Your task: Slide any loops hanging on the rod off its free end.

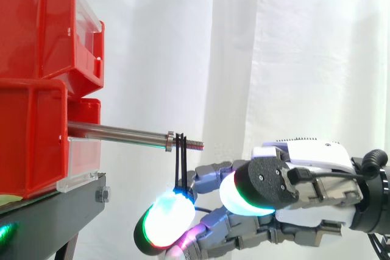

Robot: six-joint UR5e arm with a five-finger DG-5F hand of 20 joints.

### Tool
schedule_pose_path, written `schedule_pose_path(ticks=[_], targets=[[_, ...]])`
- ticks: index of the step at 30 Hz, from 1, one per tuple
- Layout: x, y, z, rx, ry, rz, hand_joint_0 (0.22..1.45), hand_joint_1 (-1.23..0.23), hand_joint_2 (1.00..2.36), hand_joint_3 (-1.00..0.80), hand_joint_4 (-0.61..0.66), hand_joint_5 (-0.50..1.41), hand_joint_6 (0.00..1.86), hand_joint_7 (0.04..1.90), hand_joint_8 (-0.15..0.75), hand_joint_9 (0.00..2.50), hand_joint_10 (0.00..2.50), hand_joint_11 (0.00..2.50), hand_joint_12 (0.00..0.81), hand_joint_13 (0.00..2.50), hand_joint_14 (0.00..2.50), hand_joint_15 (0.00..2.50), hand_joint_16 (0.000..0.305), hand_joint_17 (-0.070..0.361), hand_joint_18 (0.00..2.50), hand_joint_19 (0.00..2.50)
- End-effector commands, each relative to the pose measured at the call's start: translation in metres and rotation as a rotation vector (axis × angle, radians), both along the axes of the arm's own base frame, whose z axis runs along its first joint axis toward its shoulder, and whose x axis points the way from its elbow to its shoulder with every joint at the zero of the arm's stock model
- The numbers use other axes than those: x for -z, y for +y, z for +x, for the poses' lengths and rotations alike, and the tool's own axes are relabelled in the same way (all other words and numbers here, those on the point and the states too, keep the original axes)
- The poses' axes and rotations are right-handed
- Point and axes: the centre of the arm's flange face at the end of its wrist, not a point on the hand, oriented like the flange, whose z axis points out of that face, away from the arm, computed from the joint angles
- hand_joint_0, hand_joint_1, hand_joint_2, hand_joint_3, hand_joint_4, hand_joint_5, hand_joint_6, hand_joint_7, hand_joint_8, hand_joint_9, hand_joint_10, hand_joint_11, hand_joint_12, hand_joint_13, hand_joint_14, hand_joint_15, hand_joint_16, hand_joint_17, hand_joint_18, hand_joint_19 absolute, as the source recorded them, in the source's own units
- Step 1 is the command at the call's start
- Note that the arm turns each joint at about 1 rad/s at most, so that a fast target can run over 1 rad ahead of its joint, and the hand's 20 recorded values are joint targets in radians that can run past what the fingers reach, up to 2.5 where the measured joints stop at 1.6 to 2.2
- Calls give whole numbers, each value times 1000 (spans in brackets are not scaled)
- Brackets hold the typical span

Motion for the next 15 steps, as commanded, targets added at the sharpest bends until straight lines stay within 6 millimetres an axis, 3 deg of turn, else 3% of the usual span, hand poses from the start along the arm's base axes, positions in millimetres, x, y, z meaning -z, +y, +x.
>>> schedule_pose_path(ticks=[1, 15], targets=[[-7, 0, 3, 1, -13, -1, 539, -670, 1000, -500, 224, -149, 503, 1120, 224, 651, 0, 0, 220, 528, 0, 0, 34, 76, 369, 9], [-18, 9, 12, -5, -44, -12, 569, -708, 1001, -481, 178, -135, 502, 1280, 224, 664, 0, 8, 214, 553, 0, 0, 33, 75, 421, 19]])
